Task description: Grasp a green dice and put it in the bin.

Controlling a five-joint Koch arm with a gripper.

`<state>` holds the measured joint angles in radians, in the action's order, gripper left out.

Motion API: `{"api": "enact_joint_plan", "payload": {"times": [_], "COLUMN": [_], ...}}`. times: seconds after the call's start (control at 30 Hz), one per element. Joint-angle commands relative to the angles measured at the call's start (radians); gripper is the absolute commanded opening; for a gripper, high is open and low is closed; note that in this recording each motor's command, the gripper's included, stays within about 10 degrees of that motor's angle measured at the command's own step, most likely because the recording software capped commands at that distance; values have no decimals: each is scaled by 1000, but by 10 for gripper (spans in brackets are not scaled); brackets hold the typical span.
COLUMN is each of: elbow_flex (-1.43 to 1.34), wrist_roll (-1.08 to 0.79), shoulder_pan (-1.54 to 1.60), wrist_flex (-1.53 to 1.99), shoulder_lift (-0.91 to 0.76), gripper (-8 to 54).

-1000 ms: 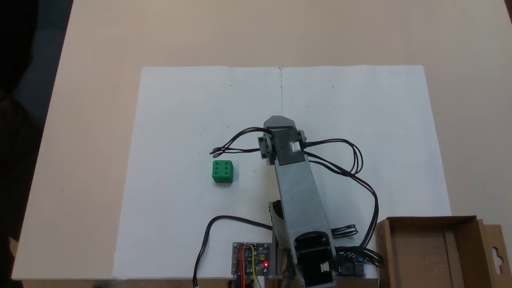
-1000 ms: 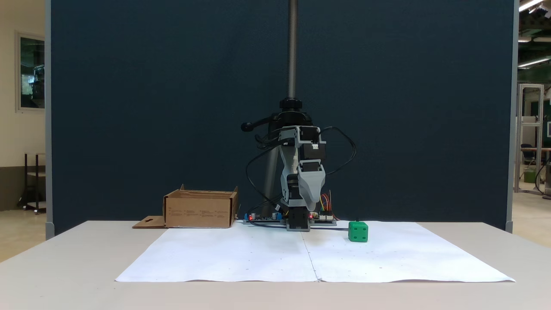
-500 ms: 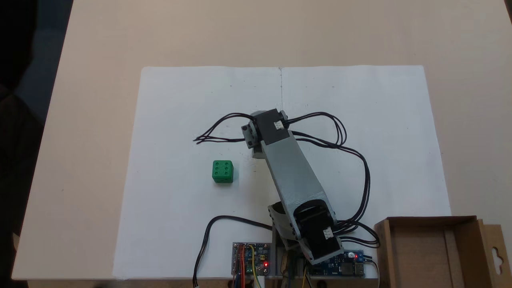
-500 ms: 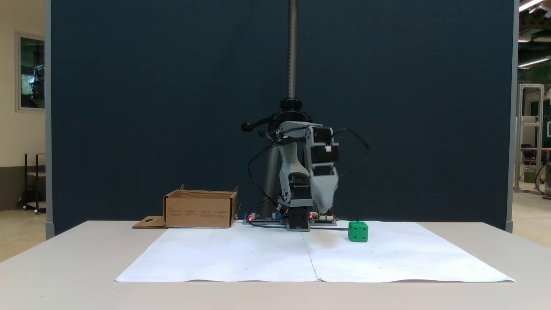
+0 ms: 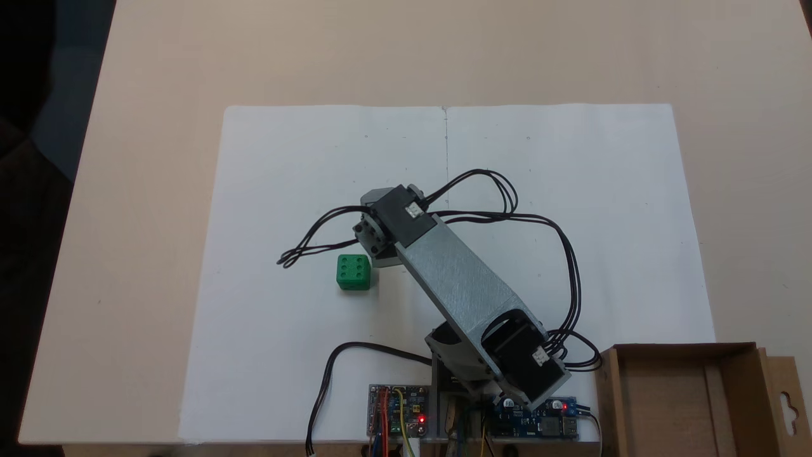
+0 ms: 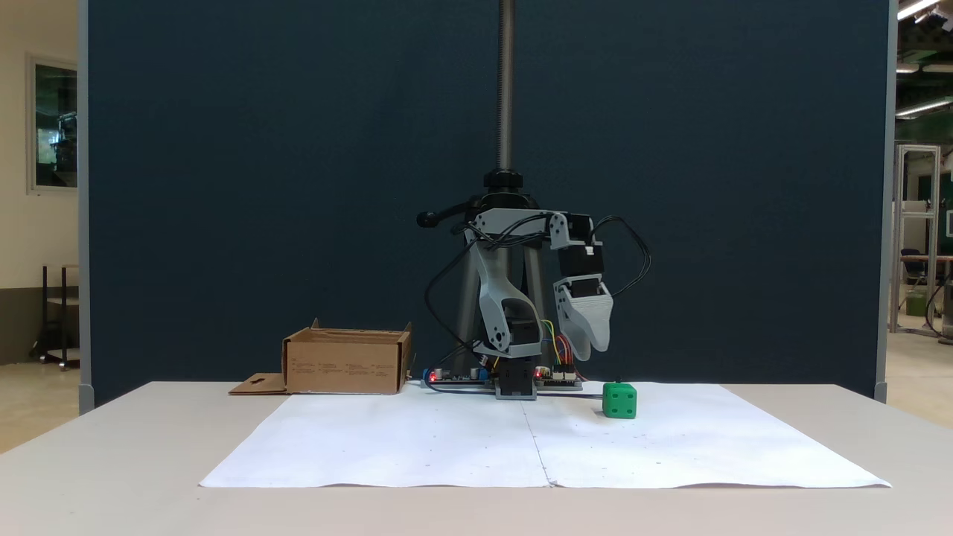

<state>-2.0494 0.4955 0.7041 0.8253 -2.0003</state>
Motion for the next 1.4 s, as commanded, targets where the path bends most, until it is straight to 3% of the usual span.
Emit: {"api": "enact_joint_plan", "payload": {"times": [0.0, 0.7, 1.37], "elbow_flex": [58, 63, 58], "wrist_roll": [107, 126, 514], "shoulder_pan": [35, 204, 282], "wrist_flex": [-2, -26, 34], "shoulder_lift": [11, 69, 110], "gripper": [450, 447, 451]}}
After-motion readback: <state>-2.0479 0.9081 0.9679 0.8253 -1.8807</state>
